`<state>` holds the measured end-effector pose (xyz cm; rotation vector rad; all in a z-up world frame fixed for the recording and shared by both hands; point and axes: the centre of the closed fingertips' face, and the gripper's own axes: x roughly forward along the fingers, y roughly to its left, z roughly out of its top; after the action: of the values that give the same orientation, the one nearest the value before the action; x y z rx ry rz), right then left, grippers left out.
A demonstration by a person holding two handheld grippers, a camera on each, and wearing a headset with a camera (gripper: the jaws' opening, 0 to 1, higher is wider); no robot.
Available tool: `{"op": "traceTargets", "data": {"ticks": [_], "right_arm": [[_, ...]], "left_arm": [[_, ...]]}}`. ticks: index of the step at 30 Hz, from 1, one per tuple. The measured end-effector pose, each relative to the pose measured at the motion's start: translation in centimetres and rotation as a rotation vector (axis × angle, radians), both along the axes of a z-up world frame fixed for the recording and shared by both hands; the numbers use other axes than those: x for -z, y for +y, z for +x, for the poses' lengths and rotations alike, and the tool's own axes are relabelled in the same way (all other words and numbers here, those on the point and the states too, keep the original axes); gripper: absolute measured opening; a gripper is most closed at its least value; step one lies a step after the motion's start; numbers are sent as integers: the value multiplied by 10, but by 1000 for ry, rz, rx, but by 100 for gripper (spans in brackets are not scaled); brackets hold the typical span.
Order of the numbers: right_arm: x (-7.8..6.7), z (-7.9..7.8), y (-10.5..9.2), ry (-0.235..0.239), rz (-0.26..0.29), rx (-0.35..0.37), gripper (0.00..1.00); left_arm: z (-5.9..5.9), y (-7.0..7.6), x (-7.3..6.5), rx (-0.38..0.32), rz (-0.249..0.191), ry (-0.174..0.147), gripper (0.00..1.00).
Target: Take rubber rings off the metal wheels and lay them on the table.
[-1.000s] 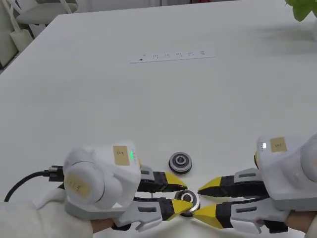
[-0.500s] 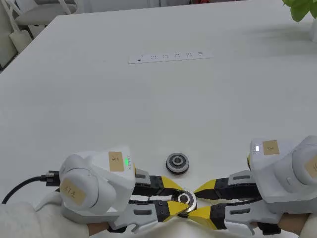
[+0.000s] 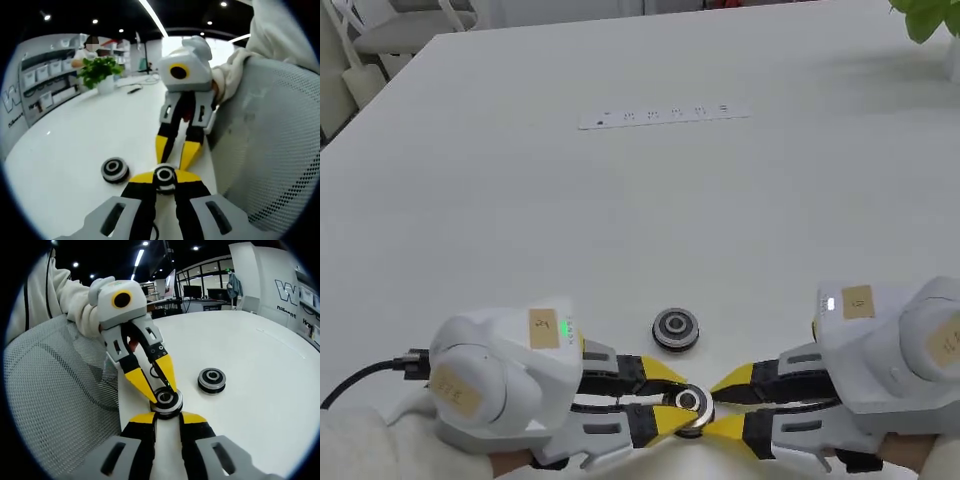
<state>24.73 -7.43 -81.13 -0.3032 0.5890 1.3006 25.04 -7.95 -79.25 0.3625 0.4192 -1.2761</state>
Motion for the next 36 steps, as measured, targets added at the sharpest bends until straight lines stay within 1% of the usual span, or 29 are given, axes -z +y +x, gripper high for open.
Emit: {"op": "traceTargets", "data": {"ticks": [2,5,12,14,15,20,23,26,28,32,34,36], "right_arm": [[0,0,-1,-7,-6,-4,14],[1,0,-2,12,-2,8,12],[1,0,-3,18,-4,10,9],[1,1,-4,13,-7,11,4],[0,3,-5,-2,-2,18,1],[1,3,-4,11,-2,19,1],[1,4,-5,24,6,27,0],[1,4,-5,27,19,24,0],[1,5,-6,53,34,38,1],[2,5,-5,78,43,56,0],[2,6,-6,159,53,124,0],[3,8,-7,206,69,161,0]], "left_arm": [[0,0,0,-1,-1,0,14],[0,-1,-1,-2,-2,0,14],[0,-1,-1,-6,-4,1,14],[1,0,-1,-10,-5,3,14],[1,0,-1,-14,-9,8,14],[2,0,0,-16,-10,10,14],[2,1,0,-18,-12,10,14],[2,2,0,-20,-13,10,14],[3,3,1,-19,-14,9,14],[3,3,1,-21,-17,10,14],[3,3,1,-18,-17,9,14],[3,3,1,-17,-16,9,14]]}}
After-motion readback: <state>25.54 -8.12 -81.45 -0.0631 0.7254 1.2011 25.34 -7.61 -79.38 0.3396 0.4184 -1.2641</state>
